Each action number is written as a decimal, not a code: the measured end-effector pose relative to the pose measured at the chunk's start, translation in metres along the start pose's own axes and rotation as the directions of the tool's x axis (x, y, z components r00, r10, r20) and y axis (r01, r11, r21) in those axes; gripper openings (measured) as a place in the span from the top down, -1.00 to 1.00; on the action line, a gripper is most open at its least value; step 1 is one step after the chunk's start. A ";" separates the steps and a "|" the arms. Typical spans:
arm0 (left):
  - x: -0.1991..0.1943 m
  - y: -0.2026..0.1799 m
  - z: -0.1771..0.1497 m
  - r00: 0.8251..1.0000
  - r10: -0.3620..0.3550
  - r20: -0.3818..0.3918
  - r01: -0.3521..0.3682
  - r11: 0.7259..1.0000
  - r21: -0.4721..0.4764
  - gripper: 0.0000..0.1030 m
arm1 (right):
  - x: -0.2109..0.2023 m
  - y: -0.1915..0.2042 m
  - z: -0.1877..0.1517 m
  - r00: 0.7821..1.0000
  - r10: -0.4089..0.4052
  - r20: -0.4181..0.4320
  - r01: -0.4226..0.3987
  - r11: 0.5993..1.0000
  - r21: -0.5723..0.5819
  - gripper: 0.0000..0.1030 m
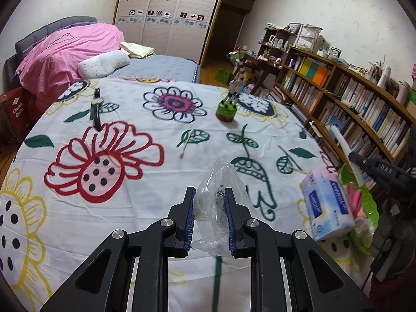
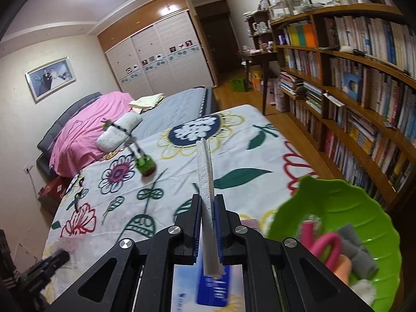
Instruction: Organize soft objects
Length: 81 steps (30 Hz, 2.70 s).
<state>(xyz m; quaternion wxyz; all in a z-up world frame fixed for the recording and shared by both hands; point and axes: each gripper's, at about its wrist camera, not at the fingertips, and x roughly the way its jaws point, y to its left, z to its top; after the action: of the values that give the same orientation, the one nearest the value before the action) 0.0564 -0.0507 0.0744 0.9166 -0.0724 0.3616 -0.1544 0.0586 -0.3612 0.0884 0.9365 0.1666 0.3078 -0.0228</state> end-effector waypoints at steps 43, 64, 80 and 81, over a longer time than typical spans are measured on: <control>0.010 -0.202 0.003 0.974 -0.216 -0.072 0.227 0.945 0.236 0.58 | -0.085 -0.125 -0.054 0.991 -0.090 0.103 0.073 0.985 0.159 0.19; 0.062 -0.284 -0.014 0.919 -0.332 -0.211 0.383 0.879 0.284 0.58 | -0.099 -0.143 -0.064 0.975 -0.152 0.161 0.120 0.973 0.196 0.19; 0.088 -0.297 -0.021 0.911 -0.334 -0.241 0.397 0.868 0.300 -0.21 | -0.105 -0.153 -0.063 0.965 -0.189 0.180 0.151 0.967 0.206 0.19; 0.088 -0.295 -0.020 0.911 -0.334 -0.241 0.396 0.871 0.290 -0.24 | -0.104 -0.153 -0.063 0.965 -0.189 0.180 0.151 0.967 0.206 0.19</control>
<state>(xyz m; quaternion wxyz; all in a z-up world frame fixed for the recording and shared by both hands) 0.0354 -0.3584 0.0754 0.8324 0.0306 0.3926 -0.3901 -0.0838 -0.4912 0.0566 0.9366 0.2254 0.2227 -0.1493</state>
